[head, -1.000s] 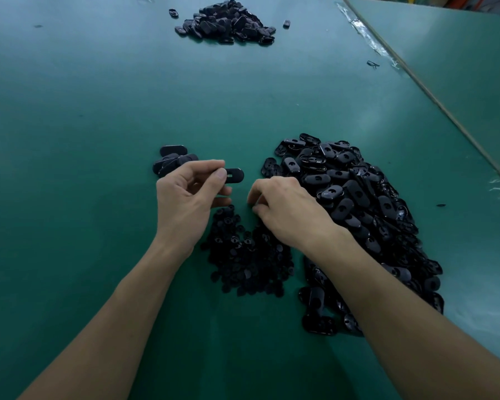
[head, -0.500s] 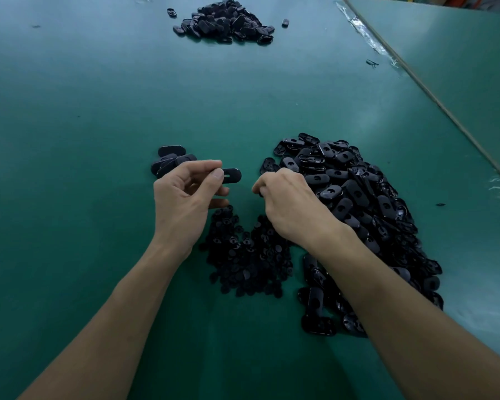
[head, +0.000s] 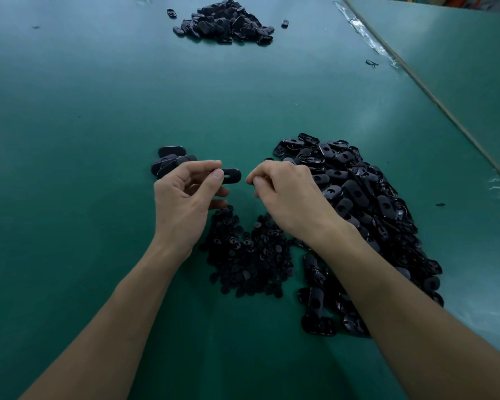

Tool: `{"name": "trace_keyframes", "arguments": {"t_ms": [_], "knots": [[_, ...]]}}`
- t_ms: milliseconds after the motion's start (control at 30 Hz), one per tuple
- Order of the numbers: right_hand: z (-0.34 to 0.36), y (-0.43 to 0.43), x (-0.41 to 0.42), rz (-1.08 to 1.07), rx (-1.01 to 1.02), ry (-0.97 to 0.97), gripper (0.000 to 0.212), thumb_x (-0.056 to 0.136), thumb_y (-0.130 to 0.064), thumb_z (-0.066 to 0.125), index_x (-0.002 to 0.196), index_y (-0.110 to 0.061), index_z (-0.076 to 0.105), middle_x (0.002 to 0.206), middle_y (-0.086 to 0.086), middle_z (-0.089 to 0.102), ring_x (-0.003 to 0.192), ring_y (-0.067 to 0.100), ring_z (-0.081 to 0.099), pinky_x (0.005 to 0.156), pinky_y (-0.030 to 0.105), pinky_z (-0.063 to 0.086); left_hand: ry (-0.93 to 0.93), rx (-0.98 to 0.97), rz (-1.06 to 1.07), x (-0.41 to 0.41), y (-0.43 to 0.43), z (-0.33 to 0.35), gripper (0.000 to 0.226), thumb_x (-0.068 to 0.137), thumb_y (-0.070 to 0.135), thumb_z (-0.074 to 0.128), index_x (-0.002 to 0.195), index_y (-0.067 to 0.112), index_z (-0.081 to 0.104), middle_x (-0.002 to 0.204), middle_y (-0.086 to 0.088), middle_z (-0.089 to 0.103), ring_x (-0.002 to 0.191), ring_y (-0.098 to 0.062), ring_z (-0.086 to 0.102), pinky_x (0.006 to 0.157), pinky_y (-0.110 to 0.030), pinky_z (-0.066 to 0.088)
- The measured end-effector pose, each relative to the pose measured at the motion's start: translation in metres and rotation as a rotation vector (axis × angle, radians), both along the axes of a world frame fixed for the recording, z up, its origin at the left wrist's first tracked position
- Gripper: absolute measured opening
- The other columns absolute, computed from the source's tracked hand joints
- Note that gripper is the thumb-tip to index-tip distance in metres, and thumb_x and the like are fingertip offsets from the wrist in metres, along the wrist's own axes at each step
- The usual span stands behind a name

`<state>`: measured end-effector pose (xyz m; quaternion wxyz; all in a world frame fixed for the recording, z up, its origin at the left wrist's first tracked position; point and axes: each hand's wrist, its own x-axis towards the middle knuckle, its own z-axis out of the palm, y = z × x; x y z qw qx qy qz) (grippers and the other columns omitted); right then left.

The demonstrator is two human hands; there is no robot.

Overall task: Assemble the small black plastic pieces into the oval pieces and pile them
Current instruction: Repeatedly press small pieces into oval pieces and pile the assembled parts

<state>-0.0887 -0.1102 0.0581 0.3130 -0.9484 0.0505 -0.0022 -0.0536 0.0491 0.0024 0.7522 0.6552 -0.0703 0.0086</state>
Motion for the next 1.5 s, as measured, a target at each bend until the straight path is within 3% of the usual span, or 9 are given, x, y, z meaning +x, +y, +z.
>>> {"name": "trace_keyframes", "arguments": {"t_ms": [100,233,500,700,867,1033,1167,1300,1500], "knots": [[0.0,-0.002,0.0,0.005,0.013,-0.018,0.023,0.104,-0.017,0.05,0.111,-0.015,0.071,0.095,-0.002,0.066,0.083,0.007,0.061,0.064,0.004,0.041,-0.003,0.007,-0.001,0.0,0.0,0.0,0.011,0.095,0.008,0.068,0.1,0.016,0.072,0.082,0.003,0.075,0.071,-0.016,0.072,0.06,-0.026,0.058],[-0.001,-0.002,0.0,0.046,0.036,-0.027,0.016,0.098,-0.013,0.061,0.109,-0.014,0.072,0.091,-0.006,0.067,0.083,0.0,0.06,0.073,0.002,0.045,-0.007,0.008,-0.001,0.0,0.0,0.001,0.011,0.095,0.007,0.067,0.1,0.015,0.072,0.081,0.004,0.074,0.07,-0.015,0.072,0.06,-0.025,0.058],[0.001,-0.001,0.0,0.076,0.005,-0.014,0.023,0.099,-0.01,0.06,0.116,-0.016,0.073,0.094,-0.009,0.061,0.077,-0.007,0.052,0.07,-0.004,0.038,-0.017,0.018,-0.004,0.0,0.0,0.0,0.011,0.095,0.009,0.068,0.099,0.018,0.072,0.082,0.005,0.074,0.071,-0.015,0.073,0.06,-0.026,0.058],[-0.001,-0.002,-0.003,0.042,0.021,-0.005,0.011,0.096,-0.013,0.064,0.101,-0.018,0.072,0.085,-0.004,0.066,0.079,0.006,0.062,0.077,0.024,0.055,-0.024,0.032,-0.008,-0.001,0.0,0.0,0.011,0.095,0.009,0.068,0.099,0.018,0.072,0.082,0.005,0.075,0.071,-0.016,0.073,0.06,-0.027,0.059],[-0.002,-0.004,-0.003,0.012,0.066,-0.004,0.011,0.094,-0.012,0.067,0.096,-0.021,0.073,0.082,-0.007,0.068,0.082,0.005,0.064,0.082,0.028,0.058,-0.029,0.029,-0.005,-0.001,0.0,0.001,0.013,0.095,0.007,0.067,0.098,0.019,0.071,0.082,0.004,0.075,0.07,-0.015,0.072,0.059,-0.026,0.058],[-0.001,-0.003,-0.002,-0.009,0.113,-0.022,0.009,0.093,-0.016,0.07,0.096,-0.024,0.067,0.076,-0.008,0.069,0.096,0.021,0.064,0.087,0.038,0.056,-0.03,0.031,-0.002,-0.002,0.0,0.002,0.012,0.095,0.008,0.068,0.099,0.018,0.072,0.082,0.003,0.075,0.07,-0.016,0.072,0.059,-0.026,0.059],[0.001,-0.003,-0.003,0.007,0.104,-0.059,0.012,0.093,-0.017,0.071,0.087,-0.027,0.067,0.08,-0.008,0.068,0.088,0.012,0.064,0.084,0.031,0.057,-0.033,0.033,0.023,-0.001,0.0,0.002,0.011,0.095,0.008,0.068,0.099,0.017,0.072,0.082,0.005,0.075,0.07,-0.015,0.073,0.058,-0.025,0.058],[0.004,-0.001,-0.001,0.001,0.132,-0.132,0.005,0.091,-0.017,0.073,0.09,-0.021,0.073,0.079,-0.012,0.067,0.077,-0.001,0.063,0.074,0.012,0.052,-0.021,0.038,0.08,0.0,-0.001,0.001,0.01,0.095,0.007,0.067,0.097,0.016,0.071,0.082,0.005,0.075,0.071,-0.015,0.073,0.059,-0.025,0.058],[0.007,0.007,0.0,-0.02,0.184,-0.243,0.005,0.089,-0.014,0.074,0.092,-0.018,0.075,0.078,-0.013,0.07,0.074,-0.002,0.066,0.074,0.011,0.052,-0.011,0.07,0.026,-0.002,-0.003,0.001,0.008,0.093,0.005,0.07,0.096,0.013,0.071,0.082,-0.001,0.075,0.074,-0.019,0.075,0.064,-0.027,0.06]]}}
